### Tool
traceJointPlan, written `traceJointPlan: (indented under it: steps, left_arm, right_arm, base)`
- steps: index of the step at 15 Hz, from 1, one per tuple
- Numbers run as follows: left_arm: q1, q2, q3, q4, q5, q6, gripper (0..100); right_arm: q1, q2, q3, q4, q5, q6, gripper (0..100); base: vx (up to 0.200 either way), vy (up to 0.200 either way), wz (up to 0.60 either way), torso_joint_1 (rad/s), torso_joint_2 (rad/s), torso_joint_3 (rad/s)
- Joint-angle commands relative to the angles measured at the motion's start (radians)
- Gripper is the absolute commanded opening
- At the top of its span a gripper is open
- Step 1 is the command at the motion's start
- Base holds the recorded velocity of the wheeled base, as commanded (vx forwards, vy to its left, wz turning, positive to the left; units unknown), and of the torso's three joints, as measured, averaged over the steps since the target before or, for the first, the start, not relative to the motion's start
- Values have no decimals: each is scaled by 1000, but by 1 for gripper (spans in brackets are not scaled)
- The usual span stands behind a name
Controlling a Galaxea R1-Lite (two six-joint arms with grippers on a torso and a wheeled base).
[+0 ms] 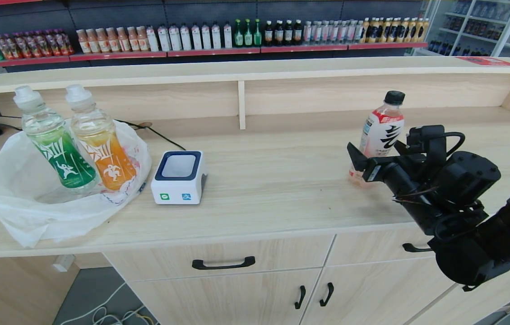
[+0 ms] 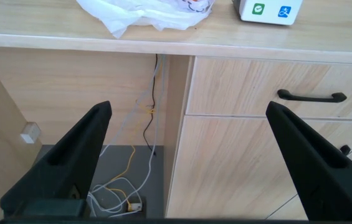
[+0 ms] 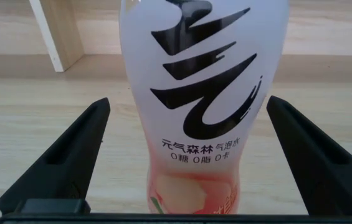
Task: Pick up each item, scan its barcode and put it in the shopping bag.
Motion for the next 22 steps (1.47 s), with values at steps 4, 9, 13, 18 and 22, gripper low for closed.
traceJointPlan:
  steps: [4,9,13,18,22]
  left_arm:
    - [0,0,-1,0,1,0,100]
    - [0,0,0,0,1,0,100]
    - [0,0,0,0,1,0,100]
    - [0,0,0,0,1,0,100]
    - [0,0,0,0,1,0,100]
  right_arm:
    - [-5,24,-39,-1,0,2,100]
    - [-5,33,-48,-1,0,0,100]
    - [-5,28,-50,-1,0,7,0]
    - [1,4,-40,-1,0,7,0]
    - [6,-22,-36,-1,0,8,0]
  base:
    - [0,0,0,0,0,0]
    - [0,0,0,0,0,0]
    - [0,0,0,0,0,0]
    - [0,0,0,0,0,0]
    - [0,0,0,0,0,0]
